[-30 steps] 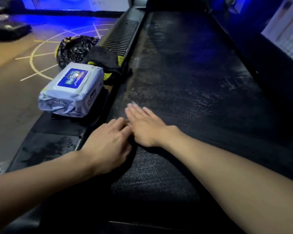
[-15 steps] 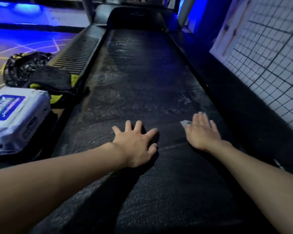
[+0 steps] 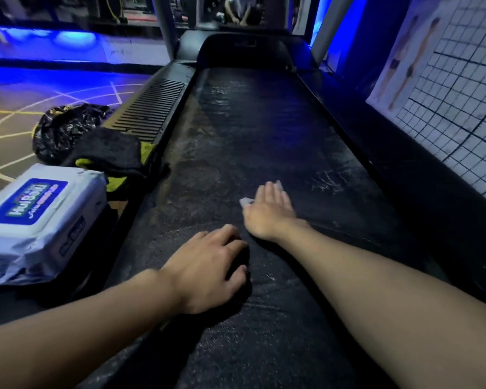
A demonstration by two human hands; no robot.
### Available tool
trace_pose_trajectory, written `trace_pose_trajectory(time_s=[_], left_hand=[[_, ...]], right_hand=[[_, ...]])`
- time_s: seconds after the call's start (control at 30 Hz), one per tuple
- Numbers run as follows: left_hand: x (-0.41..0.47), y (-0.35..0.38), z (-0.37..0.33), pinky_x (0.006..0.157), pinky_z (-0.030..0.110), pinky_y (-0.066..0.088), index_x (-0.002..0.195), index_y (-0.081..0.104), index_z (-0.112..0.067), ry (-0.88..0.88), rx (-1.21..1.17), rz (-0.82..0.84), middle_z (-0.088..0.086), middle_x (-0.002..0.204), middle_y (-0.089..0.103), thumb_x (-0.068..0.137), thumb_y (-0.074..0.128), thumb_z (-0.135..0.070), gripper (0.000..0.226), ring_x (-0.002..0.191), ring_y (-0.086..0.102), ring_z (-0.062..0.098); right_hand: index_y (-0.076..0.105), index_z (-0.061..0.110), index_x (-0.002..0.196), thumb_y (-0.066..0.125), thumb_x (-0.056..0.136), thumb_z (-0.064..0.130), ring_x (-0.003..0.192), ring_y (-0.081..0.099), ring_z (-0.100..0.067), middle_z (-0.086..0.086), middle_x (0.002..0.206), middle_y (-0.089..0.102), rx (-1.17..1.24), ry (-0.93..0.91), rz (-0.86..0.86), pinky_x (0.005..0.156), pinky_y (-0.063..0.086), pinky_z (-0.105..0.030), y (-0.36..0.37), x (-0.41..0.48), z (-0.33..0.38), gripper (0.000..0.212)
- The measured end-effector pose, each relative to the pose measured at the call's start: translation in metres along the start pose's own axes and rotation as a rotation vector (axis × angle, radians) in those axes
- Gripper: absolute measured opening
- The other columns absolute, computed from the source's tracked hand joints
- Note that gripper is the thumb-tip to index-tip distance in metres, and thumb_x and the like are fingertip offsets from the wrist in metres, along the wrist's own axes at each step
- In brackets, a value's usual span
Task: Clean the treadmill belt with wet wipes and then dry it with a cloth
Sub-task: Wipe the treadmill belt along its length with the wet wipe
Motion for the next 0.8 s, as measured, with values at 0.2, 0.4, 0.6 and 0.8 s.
trace_pose_trajectory(time_s=[0.2,0.4,0.6,0.8], left_hand=[[-0.024,0.007,0.028,0.109,0.029,0.036,0.126,0.059,-0.021,0.122,-0.084,-0.062,-0.006,0.133,0.058,0.090,0.041,-0.039,0.044,0.125,0.050,0.013],[-0.011,0.002,0.031,0.098,0.031,0.041,0.111,0.055,-0.029,0.123,-0.071,-0.112,-0.008,0.116,0.059,0.093,0.039,-0.042,0.027,0.109,0.052,0.014],[0.029,-0.001,0.025,0.106,0.038,0.032,0.116,0.044,-0.032,-0.052,0.064,-0.054,-0.007,0.128,0.041,0.085,0.016,-0.061,0.051,0.123,0.039,0.018],[0.073,-0.004,0.035,0.108,0.048,0.028,0.133,0.035,-0.036,-0.311,0.056,0.025,0.002,0.141,0.035,0.090,0.032,-0.061,0.050,0.134,0.030,0.028]], right_hand=[[-0.009,0.006,0.156,0.012,0.105,0.046,0.150,-0.022,-0.024,-0.009,0.163,-0.020,-0.014,-0.300,0.122,0.121,-0.014,-0.039,0.004,0.024,0.118,0.068],[-0.004,0.011,0.158,0.015,0.106,0.041,0.151,-0.017,-0.014,-0.002,0.165,-0.015,-0.081,-0.521,0.122,0.121,-0.011,-0.042,0.005,0.032,0.137,0.063],[-0.011,0.011,0.156,0.007,0.105,0.044,0.149,-0.023,-0.016,-0.002,0.164,-0.020,-0.046,-0.206,0.049,0.120,-0.012,-0.044,-0.020,0.066,0.010,0.064],[-0.012,0.009,0.156,0.004,0.103,0.048,0.150,-0.021,-0.019,-0.006,0.164,-0.019,-0.027,0.201,-0.039,0.121,-0.010,-0.045,-0.038,0.080,-0.145,0.067]])
Point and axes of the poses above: each hand's wrist, its own x-axis towards the middle knuckle, its own y-axis out of the palm, z = x × y, the point moved 1 cm from there along x, towards the middle knuckle
